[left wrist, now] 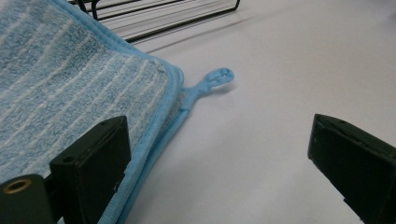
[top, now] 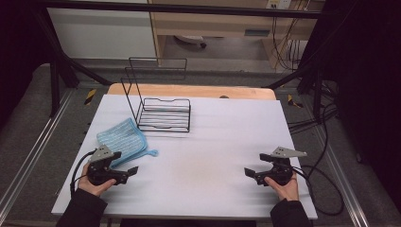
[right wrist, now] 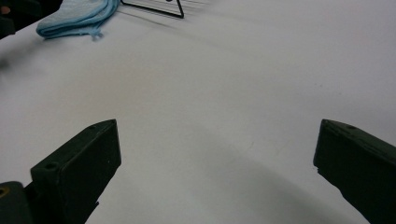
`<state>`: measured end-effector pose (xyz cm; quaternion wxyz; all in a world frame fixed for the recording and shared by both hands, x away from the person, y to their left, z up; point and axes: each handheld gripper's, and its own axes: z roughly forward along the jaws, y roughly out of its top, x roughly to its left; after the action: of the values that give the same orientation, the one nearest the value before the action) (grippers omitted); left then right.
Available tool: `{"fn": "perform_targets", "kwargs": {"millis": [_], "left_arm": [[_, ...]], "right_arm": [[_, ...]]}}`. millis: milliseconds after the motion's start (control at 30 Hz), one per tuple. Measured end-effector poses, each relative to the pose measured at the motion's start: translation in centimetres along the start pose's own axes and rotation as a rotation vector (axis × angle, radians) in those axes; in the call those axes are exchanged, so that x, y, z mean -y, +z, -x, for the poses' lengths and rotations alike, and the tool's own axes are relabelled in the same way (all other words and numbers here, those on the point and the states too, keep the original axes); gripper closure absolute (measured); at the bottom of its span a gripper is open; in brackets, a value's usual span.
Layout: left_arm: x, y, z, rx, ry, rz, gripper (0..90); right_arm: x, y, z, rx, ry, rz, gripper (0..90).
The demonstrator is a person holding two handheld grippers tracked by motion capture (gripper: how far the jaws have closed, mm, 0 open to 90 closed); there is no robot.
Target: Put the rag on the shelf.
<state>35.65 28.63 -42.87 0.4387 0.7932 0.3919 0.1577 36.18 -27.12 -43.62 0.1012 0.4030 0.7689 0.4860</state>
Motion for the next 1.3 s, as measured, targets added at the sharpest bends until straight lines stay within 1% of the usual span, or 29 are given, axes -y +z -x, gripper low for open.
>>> {"fn": "perform_targets", "kwargs": {"millis": [267, 400, 567, 600, 933, 1000, 1033, 1067, 1100, 1133, 1167, 1200, 1233, 1300], "left_arm": [[-0.4, 0.1, 0.2, 0.000, 0.008, -0.008, 6.0], [-0.5, 0.1, 0.2, 0.000, 0.004, -0.008, 6.0], [-0.9, -0.1, 0.3, -0.006, 0.004, -0.018, 6.5], [-0.9, -0.1, 0.4, -0.006, 0.000, -0.013, 6.6], [-2.3, -0.1, 0.3, -0.013, -0.004, -0.014, 7.6], [-2.9, 0.0, 0.1, -0.021, 0.000, -0.025, 8.4], [-2.9, 0.0, 0.1, -0.021, 0.000, -0.025, 8.9], [-3.4, 0.2, -0.1, -0.040, 0.003, -0.035, 9.3], [-3.4, 0.2, -0.1, -0.040, 0.003, -0.035, 9.7], [-3.7, 0.4, -0.4, -0.056, 0.004, -0.052, 10.5], [-3.7, 0.4, -0.4, -0.056, 0.004, -0.052, 11.7], [-3.9, 0.8, -0.7, -0.064, -0.009, -0.061, 12.8], [-3.9, 0.8, -0.7, -0.064, -0.009, -0.061, 13.8], [-4.1, 1.7, -1.2, -0.081, -0.021, -0.086, 16.2]], "right_arm": [[0.0, 0.0, 0.0, -0.001, -0.002, 0.001, 1.4], [0.0, -0.1, 0.0, 0.001, -0.002, 0.000, 1.4], [0.0, 0.0, 0.0, 0.006, -0.002, -0.003, 1.5], [0.0, 0.0, -0.1, 0.006, -0.002, -0.006, 1.5], [0.0, 0.1, -0.1, 0.006, -0.008, -0.009, 1.4], [0.0, 0.1, -0.1, 0.007, -0.008, -0.008, 1.4], [0.0, 0.1, -0.1, 0.007, -0.008, -0.008, 1.4], [0.0, 0.1, -0.1, 0.008, -0.008, -0.012, 1.4], [0.0, 0.1, -0.1, 0.008, -0.006, -0.013, 1.4], [0.0, 0.1, -0.1, 0.008, -0.009, -0.013, 1.4], [0.0, 0.2, -0.1, 0.008, -0.006, -0.012, 1.4], [0.0, 0.2, -0.1, 0.009, -0.007, -0.013, 1.4], [0.0, 0.2, -0.1, 0.009, -0.006, -0.015, 1.4], [0.0, 0.2, -0.1, 0.009, -0.002, -0.020, 1.4]]}}
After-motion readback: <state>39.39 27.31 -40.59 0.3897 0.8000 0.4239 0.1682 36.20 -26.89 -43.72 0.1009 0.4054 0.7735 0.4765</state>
